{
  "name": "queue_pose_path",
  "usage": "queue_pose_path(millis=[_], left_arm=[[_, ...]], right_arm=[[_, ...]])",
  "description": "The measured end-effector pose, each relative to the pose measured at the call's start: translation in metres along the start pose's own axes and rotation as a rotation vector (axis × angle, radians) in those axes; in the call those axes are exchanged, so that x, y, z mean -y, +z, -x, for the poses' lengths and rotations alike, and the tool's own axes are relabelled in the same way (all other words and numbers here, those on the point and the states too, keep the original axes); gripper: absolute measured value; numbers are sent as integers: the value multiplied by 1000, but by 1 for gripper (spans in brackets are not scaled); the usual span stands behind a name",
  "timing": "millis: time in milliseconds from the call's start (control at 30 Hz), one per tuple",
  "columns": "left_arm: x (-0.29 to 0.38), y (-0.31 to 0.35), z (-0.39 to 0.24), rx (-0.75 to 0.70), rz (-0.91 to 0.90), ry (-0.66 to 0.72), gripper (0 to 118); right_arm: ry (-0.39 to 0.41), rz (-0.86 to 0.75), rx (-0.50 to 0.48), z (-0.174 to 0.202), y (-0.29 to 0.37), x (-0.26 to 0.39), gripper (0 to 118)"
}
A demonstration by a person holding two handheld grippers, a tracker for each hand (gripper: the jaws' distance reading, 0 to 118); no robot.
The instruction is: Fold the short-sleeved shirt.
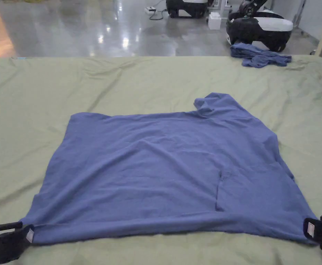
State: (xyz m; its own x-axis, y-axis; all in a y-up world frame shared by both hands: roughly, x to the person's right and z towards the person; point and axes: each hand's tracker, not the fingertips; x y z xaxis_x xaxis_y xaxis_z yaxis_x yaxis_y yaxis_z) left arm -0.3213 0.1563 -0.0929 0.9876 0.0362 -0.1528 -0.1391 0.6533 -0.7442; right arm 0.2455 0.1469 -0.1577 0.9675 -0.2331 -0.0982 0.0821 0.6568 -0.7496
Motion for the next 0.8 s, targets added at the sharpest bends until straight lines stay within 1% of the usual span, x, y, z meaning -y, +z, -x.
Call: queue_pose_path(millis=[33,67,100,133,167,200,267,367,400,433,467,500,533,567,600,667,733,767,800], left_arm=[[2,4,-1,5,-2,15,105],[5,6,-3,22,-8,35,98],[7,9,-5,32,-8,40,65],[10,12,-7,28,-14,44,26],[12,12,-9,16,-22,48,3],[14,9,-10,4,-15,52,2],[17,3,-7,-4,8,59,0],[19,1,-6,-22,2,57,0],[17,-1,-4,-18,-1,55,1],[15,-4,-2,-22,-3,59,21],[13,-9,0,-24,-1,62,52],[9,-13,1,-24,16,62,70],[7,-21,2,-28,46,52,70],[7,-28,3,-11,53,29,103],[7,-32,3,-6,34,15,111],[3,-48,2,-66,98,-2,111],[4,-61,5,-81,105,-7,111],[4,-66,7,-97,123,13,109],[5,-69,8,-94,125,35,105]], right_arm=[[-4,1,-34,0,5,4,36],[-8,3,-44,5,7,7,15],[-14,-6,-69,9,8,11,14],[-10,0,-45,13,7,14,12],[-7,8,-59,9,2,16,11],[-8,2,-81,12,1,19,6],[-6,13,-90,20,-1,20,5],[49,18,-93,28,-6,20,5],[47,16,-92,29,-8,21,5],[45,26,-101,28,-10,21,5],[29,40,-117,26,-13,20,5],[10,48,-122,24,-17,20,5],[1,56,-118,24,-20,21,5],[-5,61,-113,24,-22,22,5],[-10,66,-114,23,-25,24,5],[-33,95,-125,22,-31,27,5],[-50,115,-141,21,-34,32,5],[-51,121,-136,21,-36,33,5],[-47,126,-129,20,-37,34,5]])
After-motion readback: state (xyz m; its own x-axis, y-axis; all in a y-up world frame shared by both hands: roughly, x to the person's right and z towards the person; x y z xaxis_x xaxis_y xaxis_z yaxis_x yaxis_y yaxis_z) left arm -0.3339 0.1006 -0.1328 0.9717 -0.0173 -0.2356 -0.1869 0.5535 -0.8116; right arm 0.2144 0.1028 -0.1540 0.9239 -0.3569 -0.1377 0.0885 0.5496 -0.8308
